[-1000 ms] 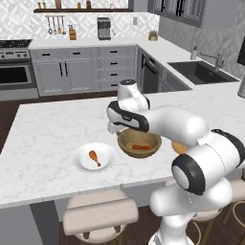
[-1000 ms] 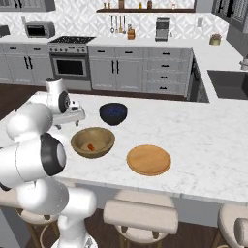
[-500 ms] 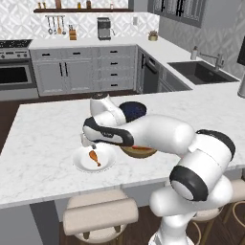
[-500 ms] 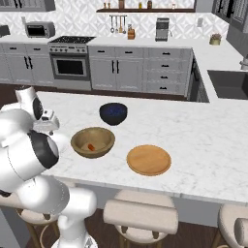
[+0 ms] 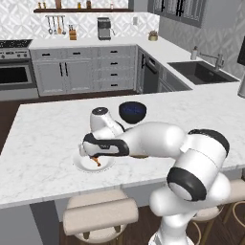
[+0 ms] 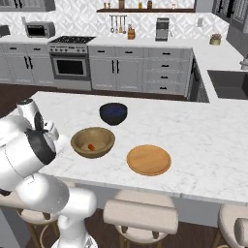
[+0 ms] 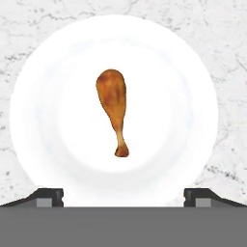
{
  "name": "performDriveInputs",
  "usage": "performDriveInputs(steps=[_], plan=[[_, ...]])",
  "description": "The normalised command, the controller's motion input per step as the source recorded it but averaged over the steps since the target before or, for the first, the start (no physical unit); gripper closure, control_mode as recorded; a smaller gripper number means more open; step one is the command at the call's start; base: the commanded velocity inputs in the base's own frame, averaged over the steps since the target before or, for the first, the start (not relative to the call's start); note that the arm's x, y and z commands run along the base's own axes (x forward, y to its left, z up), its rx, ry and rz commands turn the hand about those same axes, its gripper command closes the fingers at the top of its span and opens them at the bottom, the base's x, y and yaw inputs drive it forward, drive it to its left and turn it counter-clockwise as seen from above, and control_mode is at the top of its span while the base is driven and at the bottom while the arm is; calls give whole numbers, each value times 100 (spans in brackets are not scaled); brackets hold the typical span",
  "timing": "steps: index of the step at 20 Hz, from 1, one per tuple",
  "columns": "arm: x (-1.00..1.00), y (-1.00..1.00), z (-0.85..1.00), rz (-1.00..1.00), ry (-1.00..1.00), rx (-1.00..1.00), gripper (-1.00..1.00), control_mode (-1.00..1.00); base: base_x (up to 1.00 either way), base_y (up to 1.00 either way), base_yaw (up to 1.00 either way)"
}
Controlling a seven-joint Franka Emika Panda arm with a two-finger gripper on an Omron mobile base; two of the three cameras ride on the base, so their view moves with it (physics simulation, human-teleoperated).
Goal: Pick the chicken drumstick and carrot from their plates and place them in the bowl. Then put the bowl in the fridge.
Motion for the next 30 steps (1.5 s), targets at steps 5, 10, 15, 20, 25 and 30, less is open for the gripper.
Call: performDriveInputs(steps=[5, 10, 15, 20, 25, 30], plan=[[42, 24, -22, 0, 5, -10, -100, -100, 0, 0, 0], [28, 15, -30, 0, 0, -7, -100, -100, 0, 0, 0], [3, 0, -36, 0, -6, -1, -100, -100, 0, 0, 0], [0, -9, -33, 0, 0, 0, -100, -100, 0, 0, 0], [9, -10, -26, 0, 0, 0, -100, -100, 0, 0, 0], [10, -1, -21, 0, 0, 0, 100, -100, 0, 0, 0]])
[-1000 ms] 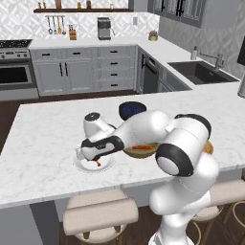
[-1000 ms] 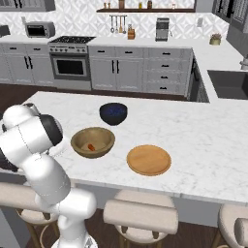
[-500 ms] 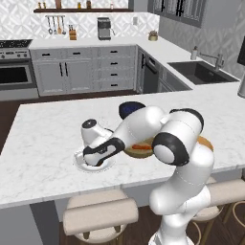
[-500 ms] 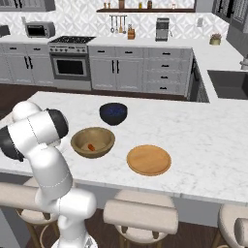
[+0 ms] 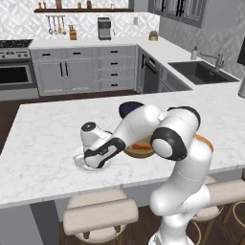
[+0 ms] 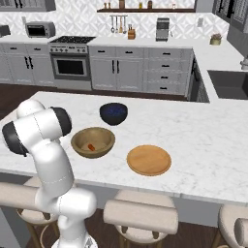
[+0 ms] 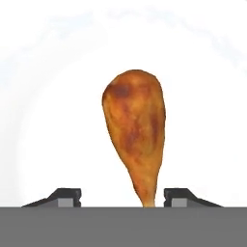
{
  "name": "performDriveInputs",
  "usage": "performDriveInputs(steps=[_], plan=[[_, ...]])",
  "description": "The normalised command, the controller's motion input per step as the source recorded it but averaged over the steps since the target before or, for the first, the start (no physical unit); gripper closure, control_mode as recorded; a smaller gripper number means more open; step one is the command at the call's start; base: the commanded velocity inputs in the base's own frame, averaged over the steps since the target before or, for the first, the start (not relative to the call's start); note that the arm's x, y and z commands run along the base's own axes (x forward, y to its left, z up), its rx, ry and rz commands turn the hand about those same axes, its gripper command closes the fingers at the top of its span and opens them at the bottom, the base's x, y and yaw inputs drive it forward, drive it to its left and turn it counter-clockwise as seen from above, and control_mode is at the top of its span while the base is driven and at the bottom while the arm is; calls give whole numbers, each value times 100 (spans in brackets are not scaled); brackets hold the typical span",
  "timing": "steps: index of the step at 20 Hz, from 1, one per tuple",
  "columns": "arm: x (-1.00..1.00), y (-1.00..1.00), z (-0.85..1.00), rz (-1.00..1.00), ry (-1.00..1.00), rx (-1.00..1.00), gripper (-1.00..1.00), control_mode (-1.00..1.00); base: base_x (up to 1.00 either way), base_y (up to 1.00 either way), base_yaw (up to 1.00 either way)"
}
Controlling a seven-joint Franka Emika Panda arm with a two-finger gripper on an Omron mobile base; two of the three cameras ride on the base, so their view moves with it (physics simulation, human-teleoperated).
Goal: Pick the chicken drumstick and carrot from their plates and place them in the bowl. Then put the bowl in the fridge.
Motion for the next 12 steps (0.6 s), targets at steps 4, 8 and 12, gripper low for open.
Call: performDriveInputs(steps=[4, 8, 12], plan=[[3, -3, -13, 0, 1, 0, 100, -100, 0, 0, 0], [0, 0, 0, 0, 0, 0, 100, -100, 0, 0, 0], [0, 0, 40, -1, -5, 3, 100, -100, 0, 0, 0]])
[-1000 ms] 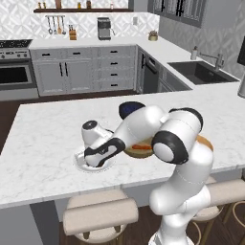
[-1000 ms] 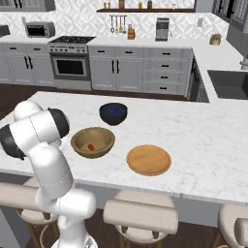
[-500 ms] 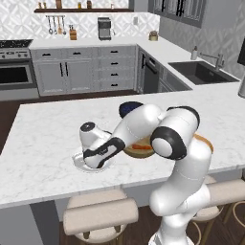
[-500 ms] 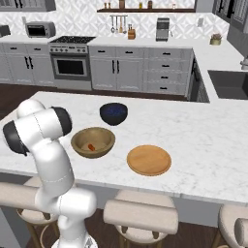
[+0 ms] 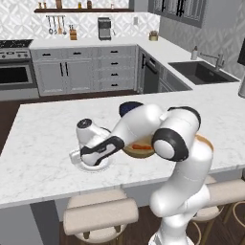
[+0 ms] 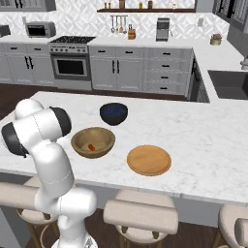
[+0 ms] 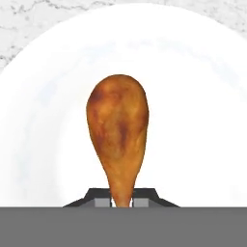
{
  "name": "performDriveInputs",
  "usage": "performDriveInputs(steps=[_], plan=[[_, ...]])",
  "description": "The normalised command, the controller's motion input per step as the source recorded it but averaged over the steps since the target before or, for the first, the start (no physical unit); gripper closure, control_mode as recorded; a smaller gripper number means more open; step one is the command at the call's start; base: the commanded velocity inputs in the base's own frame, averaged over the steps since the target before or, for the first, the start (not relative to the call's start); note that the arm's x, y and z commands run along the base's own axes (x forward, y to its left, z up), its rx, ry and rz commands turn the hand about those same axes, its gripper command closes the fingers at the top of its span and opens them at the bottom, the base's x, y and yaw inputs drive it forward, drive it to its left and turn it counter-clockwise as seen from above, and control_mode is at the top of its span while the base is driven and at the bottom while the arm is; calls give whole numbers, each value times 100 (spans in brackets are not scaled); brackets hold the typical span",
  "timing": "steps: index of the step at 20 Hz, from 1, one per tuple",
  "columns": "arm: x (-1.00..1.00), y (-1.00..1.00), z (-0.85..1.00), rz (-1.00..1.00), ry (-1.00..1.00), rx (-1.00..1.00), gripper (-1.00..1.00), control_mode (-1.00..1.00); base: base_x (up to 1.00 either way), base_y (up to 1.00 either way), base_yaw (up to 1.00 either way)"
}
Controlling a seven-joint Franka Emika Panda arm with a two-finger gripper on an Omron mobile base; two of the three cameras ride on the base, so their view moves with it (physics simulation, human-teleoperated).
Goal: Pick the chicken drumstick and carrot from their plates and place them in the bowl. Then put the bowl in the fridge.
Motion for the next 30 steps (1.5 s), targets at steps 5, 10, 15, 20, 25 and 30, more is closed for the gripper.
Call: performDriveInputs(steps=[5, 10, 15, 20, 25, 30], plan=[[-43, -19, 88, -9, -14, 6, 100, -100, 0, 0, 0], [-76, -72, 80, -13, -21, 11, 100, -100, 0, 0, 0], [-4, -99, 67, -9, -1, 11, 100, -100, 0, 0, 0], [0, -100, 57, -5, 5, 3, 100, -100, 0, 0, 0], [19, -91, 11, -9, 11, 0, 100, -100, 0, 0, 0], [44, -42, -16, -7, 8, 0, 100, -100, 0, 0, 0]])
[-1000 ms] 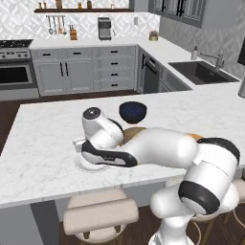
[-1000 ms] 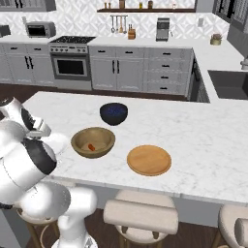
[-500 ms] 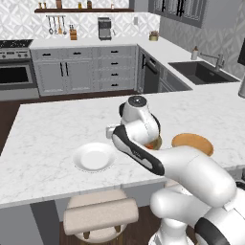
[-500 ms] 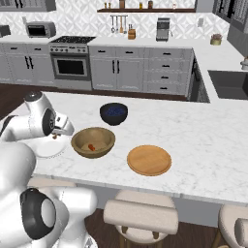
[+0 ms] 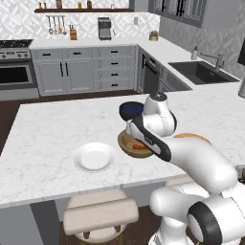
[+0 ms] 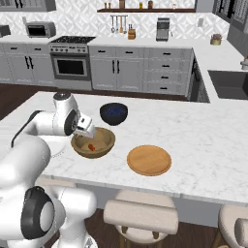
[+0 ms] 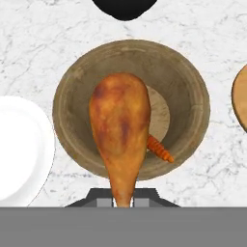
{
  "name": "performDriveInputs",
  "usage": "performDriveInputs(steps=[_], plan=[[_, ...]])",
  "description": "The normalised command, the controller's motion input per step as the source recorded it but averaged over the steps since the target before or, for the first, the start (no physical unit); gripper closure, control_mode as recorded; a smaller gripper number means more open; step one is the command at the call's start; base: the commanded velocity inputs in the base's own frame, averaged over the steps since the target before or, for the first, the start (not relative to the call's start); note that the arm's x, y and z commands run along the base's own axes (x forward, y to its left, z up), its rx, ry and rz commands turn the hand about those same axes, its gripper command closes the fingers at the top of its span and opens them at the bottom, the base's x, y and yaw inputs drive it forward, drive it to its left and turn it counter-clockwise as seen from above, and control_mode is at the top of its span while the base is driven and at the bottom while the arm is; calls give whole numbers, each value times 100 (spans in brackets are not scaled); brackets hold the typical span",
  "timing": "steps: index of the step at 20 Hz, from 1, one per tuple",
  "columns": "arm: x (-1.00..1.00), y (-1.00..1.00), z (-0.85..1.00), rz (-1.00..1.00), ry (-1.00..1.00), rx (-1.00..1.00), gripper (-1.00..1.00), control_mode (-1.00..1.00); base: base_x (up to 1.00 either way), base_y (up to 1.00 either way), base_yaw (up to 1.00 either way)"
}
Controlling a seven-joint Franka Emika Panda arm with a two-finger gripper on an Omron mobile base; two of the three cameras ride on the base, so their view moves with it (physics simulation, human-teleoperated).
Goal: Pick the chicken drumstick and carrot from their plates and place them in the bowl. Then put the bowl in the fridge.
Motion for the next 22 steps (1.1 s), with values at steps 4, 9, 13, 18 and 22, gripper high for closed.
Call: performDriveInputs(steps=[4, 9, 13, 18, 22], plan=[[59, -1, -37, -2, 0, 0, 100, -100, 0, 0, 0], [3, 0, -46, 0, 0, 0, 100, -100, 0, 0, 0], [-2, 3, -24, -2, 3, 0, 100, -100, 0, 0, 0], [0, 1, -5, -2, 0, 0, -100, -100, 0, 0, 0], [0, 0, 1, 0, 0, 0, -100, -100, 0, 0, 0]])
